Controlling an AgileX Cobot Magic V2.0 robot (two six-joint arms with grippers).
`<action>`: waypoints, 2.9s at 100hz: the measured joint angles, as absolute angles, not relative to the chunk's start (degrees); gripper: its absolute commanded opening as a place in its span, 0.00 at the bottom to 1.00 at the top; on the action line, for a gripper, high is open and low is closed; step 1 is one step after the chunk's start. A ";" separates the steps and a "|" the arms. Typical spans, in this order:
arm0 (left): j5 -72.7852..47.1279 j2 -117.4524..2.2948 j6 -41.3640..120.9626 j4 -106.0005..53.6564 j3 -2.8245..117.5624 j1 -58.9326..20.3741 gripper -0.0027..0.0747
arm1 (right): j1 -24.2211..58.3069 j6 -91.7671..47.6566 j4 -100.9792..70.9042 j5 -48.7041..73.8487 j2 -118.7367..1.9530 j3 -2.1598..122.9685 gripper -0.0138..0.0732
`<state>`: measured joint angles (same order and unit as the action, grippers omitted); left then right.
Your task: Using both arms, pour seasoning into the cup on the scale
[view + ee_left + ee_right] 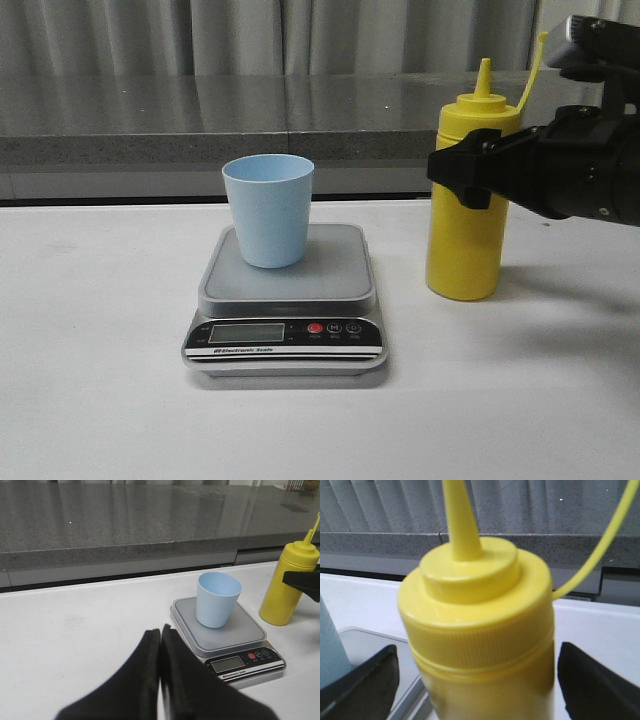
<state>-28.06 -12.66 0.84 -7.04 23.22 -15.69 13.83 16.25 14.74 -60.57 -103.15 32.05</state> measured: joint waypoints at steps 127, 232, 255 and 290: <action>-28.06 -12.66 0.84 -7.04 23.22 -15.69 0.01 | 14.67 13.06 23.74 -32.94 -97.44 44.76 0.09; -28.06 -12.66 0.84 -7.04 23.22 -15.69 0.01 | 33.28 12.69 85.20 15.44 -101.89 68.74 0.09; -28.06 -12.66 0.84 -7.04 23.22 -15.69 0.01 | 35.11 12.69 96.30 18.18 -102.77 68.74 0.09; -28.06 -12.66 0.84 -7.04 23.22 -15.69 0.01 | 35.81 10.02 100.57 22.58 -104.53 68.74 0.09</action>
<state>-28.06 -12.66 0.84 -7.04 23.22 -15.69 35.81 10.02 100.57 22.58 -104.53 68.74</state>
